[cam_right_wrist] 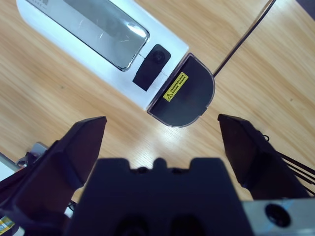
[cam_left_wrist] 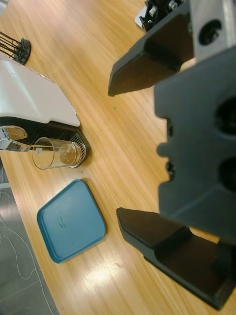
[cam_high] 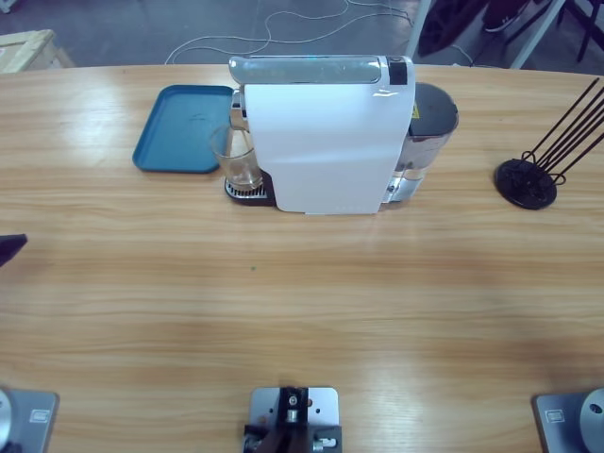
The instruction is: Pour coffee
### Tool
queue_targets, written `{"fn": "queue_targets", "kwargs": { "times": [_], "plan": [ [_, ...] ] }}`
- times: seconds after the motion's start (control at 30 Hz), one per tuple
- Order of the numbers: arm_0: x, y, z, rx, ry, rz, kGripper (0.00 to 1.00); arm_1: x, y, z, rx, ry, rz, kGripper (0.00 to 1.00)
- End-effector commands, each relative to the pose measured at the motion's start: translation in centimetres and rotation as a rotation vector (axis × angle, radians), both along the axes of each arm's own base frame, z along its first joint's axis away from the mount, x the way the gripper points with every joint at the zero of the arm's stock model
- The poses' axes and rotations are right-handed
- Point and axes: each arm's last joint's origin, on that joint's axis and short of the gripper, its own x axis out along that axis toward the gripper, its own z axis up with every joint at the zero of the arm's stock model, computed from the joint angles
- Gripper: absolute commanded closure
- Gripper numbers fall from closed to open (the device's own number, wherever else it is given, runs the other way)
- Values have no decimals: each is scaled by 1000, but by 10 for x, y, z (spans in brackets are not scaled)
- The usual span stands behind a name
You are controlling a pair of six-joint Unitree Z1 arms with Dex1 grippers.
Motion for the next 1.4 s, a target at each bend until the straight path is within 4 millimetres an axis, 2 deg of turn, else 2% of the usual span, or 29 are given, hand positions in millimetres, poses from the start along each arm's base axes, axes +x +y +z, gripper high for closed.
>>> {"fn": "queue_targets", "kwargs": {
  "times": [0.03,0.27,0.33,0.4,0.47,0.5,0.57,0.73,0.8,0.9,1.03,1.1,1.2,1.4],
  "plan": [
    [1,0,-11,30,14,3,18,-16,-13,10,-4,-6,23,0],
    [1,-1,-11,31,16,2,18,-19,-15,12,2,-9,27,0],
    [1,-1,-11,32,17,2,18,-25,-19,19,10,-37,57,0],
    [2,-2,-10,36,20,2,18,-48,-32,37,78,-139,101,0],
    [3,-4,-12,43,24,3,18,-91,-60,52,184,-304,96,0],
    [4,-5,-13,45,26,4,18,-110,-73,50,218,-358,80,0],
    [7,-7,-15,51,21,17,18,-140,-94,29,242,-405,40,0],
    [30,-36,-5,49,10,24,18,-191,-128,-53,251,-377,1,0],
    [48,-57,-1,83,17,23,26,-203,-133,-69,304,-331,-26,0],
    [80,-87,-7,115,24,42,23,-203,-130,-91,331,-256,-10,0],
    [122,-128,-38,174,84,13,27,-207,-132,-111,346,-266,-7,0],
    [133,-141,-48,176,87,-13,27,-211,-135,-118,342,-263,-6,0],
    [148,-149,-56,166,95,-38,32,-218,-140,-126,352,-274,-3,0],
    [174,-159,-67,210,97,-64,23,-218,-139,-125,357,-284,3,0]
  ]
}}
